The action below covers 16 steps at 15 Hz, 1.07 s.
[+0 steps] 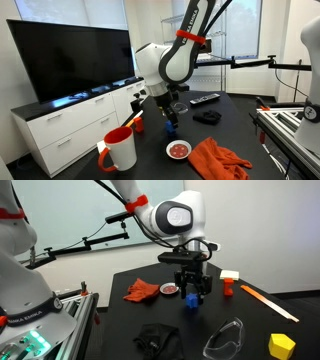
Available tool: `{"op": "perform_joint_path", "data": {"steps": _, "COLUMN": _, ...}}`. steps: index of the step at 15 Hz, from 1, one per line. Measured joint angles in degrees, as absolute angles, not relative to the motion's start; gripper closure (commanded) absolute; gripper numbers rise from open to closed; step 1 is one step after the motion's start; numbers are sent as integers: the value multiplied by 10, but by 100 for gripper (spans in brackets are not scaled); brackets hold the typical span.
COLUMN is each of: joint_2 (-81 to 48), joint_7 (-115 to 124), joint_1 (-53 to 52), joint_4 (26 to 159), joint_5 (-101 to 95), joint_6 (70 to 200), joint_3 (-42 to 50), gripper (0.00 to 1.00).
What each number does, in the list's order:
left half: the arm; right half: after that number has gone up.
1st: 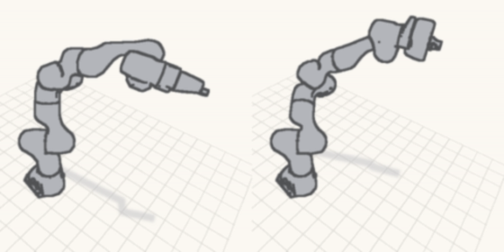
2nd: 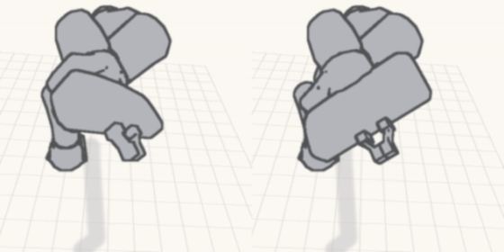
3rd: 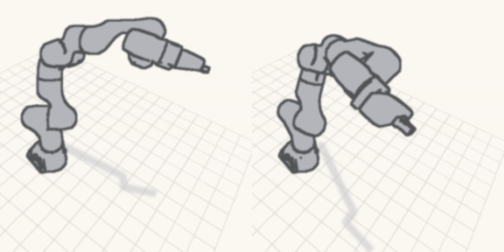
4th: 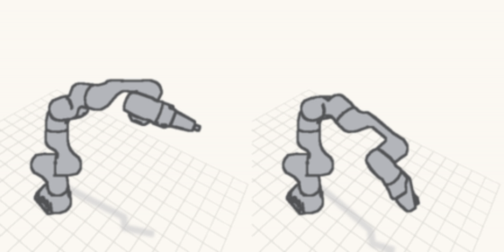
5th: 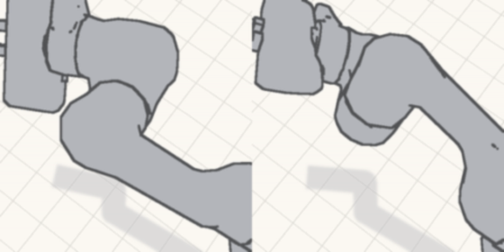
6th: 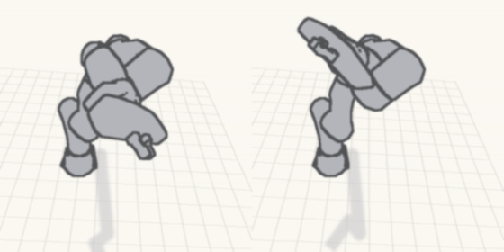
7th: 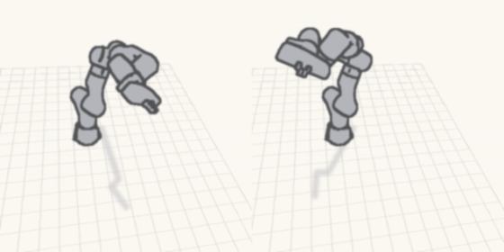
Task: Put the blue block inside the mug.
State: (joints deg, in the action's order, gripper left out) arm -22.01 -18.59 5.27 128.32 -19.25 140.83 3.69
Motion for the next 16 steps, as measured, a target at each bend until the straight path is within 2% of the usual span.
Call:
{"op": "perform_joint_path", "data": {"steps": 5, "joint_2": -220, "joint_7": -186, "joint_1": 53, "joint_4": 1283, "joint_5": -193, "joint_6": 1408, "joint_3": 36, "gripper": 91}}
{"op": "perform_joint_path", "data": {"steps": 16, "joint_2": -215, "joint_7": -193, "joint_1": 56, "joint_4": 1279, "joint_5": -189, "joint_6": 1408, "joint_3": 32, "gripper": 91}}
